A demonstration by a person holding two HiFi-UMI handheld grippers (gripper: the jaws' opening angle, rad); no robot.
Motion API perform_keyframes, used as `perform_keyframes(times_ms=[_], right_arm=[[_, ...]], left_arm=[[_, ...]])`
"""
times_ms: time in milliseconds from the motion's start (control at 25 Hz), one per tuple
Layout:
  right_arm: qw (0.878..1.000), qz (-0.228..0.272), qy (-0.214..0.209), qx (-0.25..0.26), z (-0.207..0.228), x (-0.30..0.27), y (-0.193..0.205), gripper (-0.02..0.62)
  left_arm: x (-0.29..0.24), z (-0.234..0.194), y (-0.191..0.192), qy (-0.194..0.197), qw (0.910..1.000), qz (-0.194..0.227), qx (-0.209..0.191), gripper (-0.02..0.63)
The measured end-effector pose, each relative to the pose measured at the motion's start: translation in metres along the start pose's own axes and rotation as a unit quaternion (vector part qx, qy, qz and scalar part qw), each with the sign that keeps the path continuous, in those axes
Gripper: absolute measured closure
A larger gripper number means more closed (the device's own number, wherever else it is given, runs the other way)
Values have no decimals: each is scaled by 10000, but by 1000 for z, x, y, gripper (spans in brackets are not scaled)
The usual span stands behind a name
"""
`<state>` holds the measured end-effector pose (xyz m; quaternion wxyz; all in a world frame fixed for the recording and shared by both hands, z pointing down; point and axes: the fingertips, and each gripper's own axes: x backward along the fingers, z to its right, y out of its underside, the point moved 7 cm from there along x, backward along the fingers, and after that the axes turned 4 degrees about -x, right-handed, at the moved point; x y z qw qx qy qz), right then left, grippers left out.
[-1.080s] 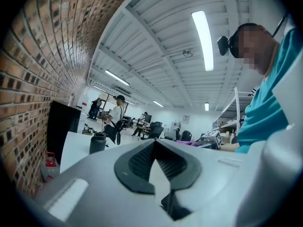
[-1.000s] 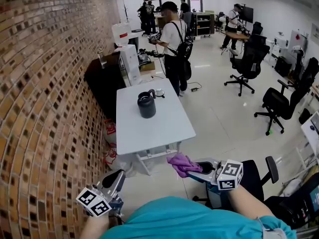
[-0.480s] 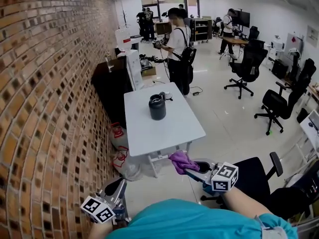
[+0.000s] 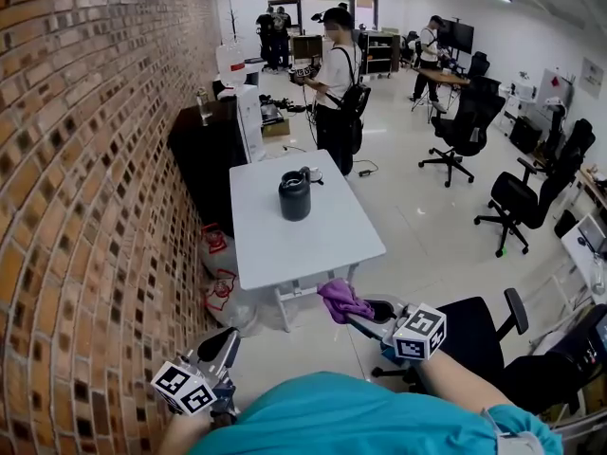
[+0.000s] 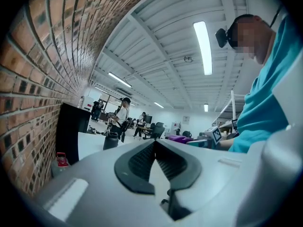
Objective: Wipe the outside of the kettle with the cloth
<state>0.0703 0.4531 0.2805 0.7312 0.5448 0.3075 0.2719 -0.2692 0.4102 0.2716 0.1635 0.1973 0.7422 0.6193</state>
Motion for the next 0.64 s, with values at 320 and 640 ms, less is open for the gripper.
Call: perform_keyframes(times_ms=[320, 640], right_arm=[[10000, 1, 2, 33, 4, 2, -1, 485], [10000, 2, -11, 21, 12, 3, -1, 485]], left_arm=[[-2, -1, 1, 0, 10000, 5, 38, 606], [-8, -2, 0, 0, 10000, -1, 3, 606]])
